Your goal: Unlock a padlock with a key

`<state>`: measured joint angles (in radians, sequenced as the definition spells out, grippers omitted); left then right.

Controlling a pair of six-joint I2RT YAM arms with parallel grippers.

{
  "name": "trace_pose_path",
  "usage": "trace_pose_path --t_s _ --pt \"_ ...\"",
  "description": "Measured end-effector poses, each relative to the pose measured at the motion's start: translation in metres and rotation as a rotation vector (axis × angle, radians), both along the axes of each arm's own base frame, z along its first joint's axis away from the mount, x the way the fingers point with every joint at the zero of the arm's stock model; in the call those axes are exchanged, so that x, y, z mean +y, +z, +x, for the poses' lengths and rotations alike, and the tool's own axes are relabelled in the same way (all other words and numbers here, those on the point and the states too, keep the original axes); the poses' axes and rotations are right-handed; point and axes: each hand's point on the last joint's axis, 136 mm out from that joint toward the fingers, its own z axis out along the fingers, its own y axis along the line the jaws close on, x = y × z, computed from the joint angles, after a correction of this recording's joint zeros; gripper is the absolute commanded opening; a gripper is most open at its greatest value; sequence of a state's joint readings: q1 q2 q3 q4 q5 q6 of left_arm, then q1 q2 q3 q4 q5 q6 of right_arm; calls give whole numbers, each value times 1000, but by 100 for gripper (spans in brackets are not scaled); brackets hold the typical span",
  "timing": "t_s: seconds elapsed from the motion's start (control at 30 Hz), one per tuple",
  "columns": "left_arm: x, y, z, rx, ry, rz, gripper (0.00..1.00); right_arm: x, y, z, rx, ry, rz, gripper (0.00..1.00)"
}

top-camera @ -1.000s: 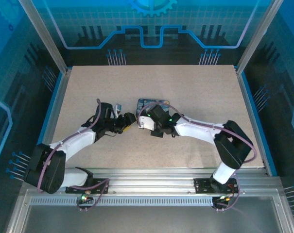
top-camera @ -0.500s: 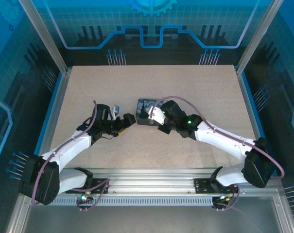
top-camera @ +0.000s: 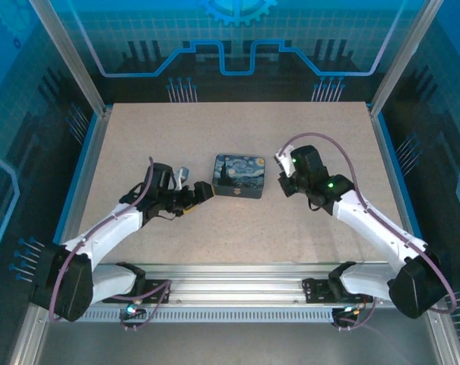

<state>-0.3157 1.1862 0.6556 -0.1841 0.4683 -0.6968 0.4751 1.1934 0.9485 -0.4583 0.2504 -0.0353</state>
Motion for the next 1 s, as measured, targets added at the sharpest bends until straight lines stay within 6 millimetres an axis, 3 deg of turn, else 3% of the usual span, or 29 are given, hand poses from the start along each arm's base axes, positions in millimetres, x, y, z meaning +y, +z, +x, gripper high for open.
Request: trace_pose_path --t_s 0.17,0.4,0.67,0.93,1.0 --pt "-13 15 0 -53 -58 0 99 -41 -19 10 93 -199 56 0" --pt "-21 14 -5 -55 -94 7 99 -81 -80 17 315 -402 67 0" --pt "-21 13 -5 -54 -96 7 99 -79 -121 33 460 -440 33 0" --pt "-21 13 -5 -54 -95 8 99 -73 -139 50 511 -450 28 3" --pt "-21 13 -5 -54 -94 9 99 -72 -139 54 506 -449 32 8"
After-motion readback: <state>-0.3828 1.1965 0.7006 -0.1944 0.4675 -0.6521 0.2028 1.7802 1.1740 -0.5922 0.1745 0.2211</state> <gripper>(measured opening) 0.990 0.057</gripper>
